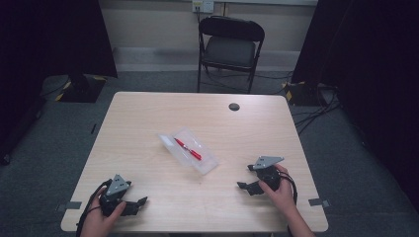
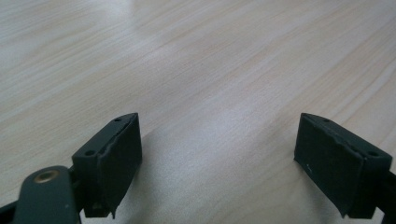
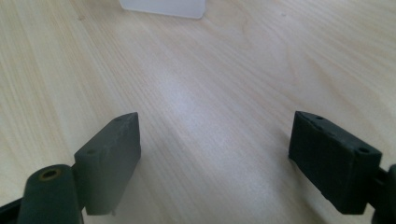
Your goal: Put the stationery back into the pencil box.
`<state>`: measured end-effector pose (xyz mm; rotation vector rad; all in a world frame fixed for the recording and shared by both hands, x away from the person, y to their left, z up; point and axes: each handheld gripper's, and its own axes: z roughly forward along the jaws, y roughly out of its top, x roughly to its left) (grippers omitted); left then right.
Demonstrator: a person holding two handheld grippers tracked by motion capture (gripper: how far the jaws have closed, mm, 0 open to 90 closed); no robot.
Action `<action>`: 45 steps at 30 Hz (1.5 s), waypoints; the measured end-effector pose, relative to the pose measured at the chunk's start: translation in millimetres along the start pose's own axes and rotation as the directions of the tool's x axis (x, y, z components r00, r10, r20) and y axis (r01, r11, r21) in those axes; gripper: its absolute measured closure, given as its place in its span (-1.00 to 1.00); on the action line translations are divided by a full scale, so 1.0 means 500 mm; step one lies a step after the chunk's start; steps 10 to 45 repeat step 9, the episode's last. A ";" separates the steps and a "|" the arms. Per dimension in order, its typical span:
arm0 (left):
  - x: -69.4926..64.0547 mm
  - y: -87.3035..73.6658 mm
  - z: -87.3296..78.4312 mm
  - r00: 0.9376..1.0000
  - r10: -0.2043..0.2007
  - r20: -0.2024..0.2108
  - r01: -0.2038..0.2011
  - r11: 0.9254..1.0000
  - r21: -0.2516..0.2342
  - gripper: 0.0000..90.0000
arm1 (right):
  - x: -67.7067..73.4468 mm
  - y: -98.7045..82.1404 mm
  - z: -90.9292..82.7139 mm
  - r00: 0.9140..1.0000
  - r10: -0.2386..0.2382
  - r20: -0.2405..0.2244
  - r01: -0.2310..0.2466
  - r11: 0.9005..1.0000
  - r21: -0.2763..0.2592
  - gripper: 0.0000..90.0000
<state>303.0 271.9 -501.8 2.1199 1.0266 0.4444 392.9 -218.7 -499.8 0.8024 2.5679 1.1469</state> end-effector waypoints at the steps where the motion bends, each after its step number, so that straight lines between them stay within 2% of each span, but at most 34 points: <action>1: 0.000 0.000 0.000 1.000 0.000 0.000 0.000 1.000 0.000 -0.67 | 0.000 0.000 0.001 1.000 -0.030 0.003 0.030 1.000 0.005 -0.66; 45: 0.000 0.000 0.000 1.000 -0.005 0.005 0.005 1.000 0.003 -0.68 | -0.001 0.002 0.003 0.999 -0.033 -0.002 0.033 0.999 0.010 -0.69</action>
